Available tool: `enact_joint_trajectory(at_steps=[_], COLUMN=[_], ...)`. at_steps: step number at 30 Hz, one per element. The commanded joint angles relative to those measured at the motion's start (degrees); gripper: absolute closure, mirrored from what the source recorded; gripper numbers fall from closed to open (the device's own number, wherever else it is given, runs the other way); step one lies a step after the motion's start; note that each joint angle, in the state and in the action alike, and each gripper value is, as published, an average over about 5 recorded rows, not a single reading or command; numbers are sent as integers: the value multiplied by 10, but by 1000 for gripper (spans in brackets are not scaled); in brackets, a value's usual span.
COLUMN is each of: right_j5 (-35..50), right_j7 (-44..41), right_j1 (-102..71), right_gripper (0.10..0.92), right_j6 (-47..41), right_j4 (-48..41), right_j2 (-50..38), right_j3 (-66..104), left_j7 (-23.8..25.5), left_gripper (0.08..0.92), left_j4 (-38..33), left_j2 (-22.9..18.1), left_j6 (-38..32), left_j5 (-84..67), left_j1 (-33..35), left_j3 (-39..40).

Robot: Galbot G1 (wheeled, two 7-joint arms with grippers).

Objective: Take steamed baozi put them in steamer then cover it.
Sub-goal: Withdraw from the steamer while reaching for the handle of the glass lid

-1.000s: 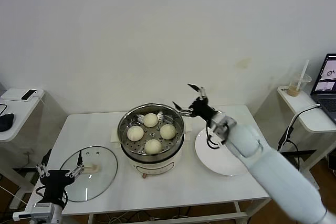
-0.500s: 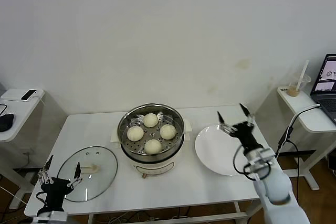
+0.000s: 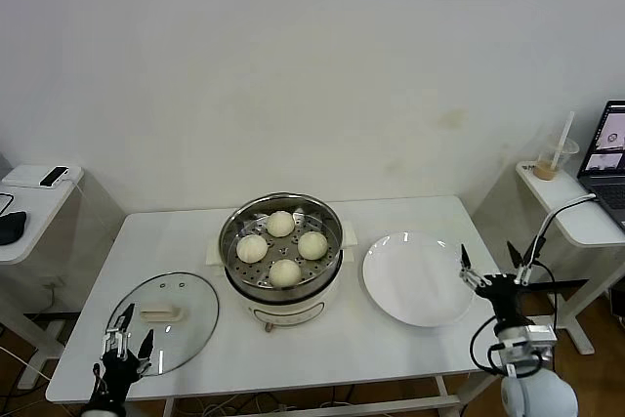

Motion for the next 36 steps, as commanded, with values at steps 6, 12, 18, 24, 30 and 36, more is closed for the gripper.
enact_joint_trajectory(at_steps=[6, 12, 18, 24, 30, 36], right_j5=[2, 0, -2, -7, -20, -26], right_j7=[16, 16, 17, 16, 15, 15], right_j1=[-72, -90, -97, -103, -105, -111], right_gripper=[203, 203, 203, 203, 203, 203], right_j6=[-10, -4, -5, -5, -2, -1], right_j4=[53, 62, 65, 65, 51, 52], right_j2=[39, 44, 51, 57, 63, 69], right_j3=[31, 43, 49, 50, 54, 54], left_j7=[3, 4, 4, 5, 6, 4], left_gripper=[177, 177, 177, 177, 177, 177], left_j4=[123, 163, 192, 211, 229, 255], left_j2=[51, 56, 56, 60, 62, 63], left_j6=[-11, -13, -13, -13, -12, -12], left_j5=[113, 110, 114, 114, 114, 114], left_j1=[-99, -120, -152, -187, -214, -246], left_j3=[24, 38, 51, 61, 72, 81])
